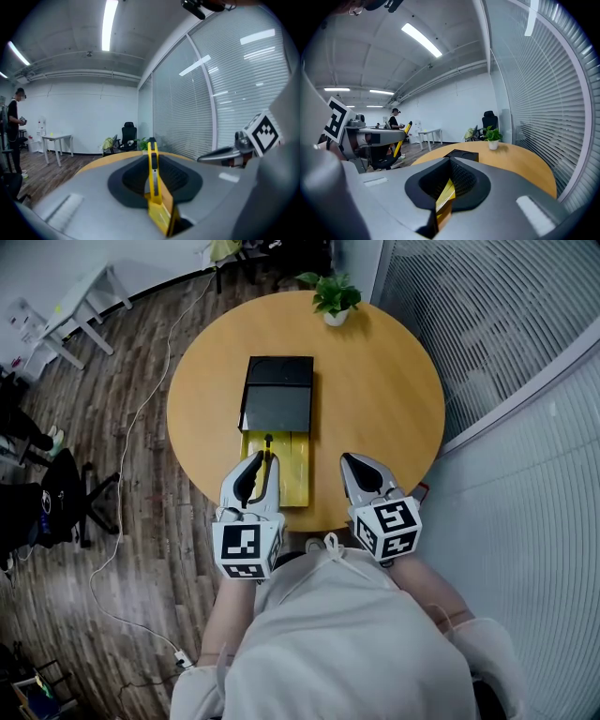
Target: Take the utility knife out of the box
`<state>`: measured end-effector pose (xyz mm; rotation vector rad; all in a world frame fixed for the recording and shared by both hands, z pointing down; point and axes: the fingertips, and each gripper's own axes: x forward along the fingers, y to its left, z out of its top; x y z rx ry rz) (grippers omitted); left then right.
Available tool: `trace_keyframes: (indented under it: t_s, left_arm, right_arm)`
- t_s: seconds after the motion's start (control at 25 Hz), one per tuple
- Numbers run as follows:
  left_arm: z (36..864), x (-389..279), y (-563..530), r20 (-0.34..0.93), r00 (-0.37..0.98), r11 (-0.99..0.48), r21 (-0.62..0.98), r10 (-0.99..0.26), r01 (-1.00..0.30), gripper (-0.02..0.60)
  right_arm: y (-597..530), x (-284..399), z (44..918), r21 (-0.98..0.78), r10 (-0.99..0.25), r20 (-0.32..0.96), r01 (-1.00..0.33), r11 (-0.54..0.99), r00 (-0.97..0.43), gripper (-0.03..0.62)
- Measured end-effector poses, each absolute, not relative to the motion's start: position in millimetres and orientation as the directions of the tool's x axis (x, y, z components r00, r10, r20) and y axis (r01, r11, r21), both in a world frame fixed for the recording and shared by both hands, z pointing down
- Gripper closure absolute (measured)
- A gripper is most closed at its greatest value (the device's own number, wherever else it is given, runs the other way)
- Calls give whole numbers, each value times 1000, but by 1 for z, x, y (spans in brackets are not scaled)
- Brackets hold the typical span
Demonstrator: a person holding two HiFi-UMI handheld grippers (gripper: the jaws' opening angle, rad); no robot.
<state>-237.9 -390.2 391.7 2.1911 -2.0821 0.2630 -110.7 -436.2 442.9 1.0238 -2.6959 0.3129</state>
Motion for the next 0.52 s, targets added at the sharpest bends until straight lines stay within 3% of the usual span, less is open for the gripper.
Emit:
trace_keyframes:
  t_s: [0.52]
  left_arm:
    - [400,-241,-397,213,65,-73,-29,-975,-997,515]
  right_arm:
    - [-441,-117,453,-126,-612,329,-675,727,-720,597]
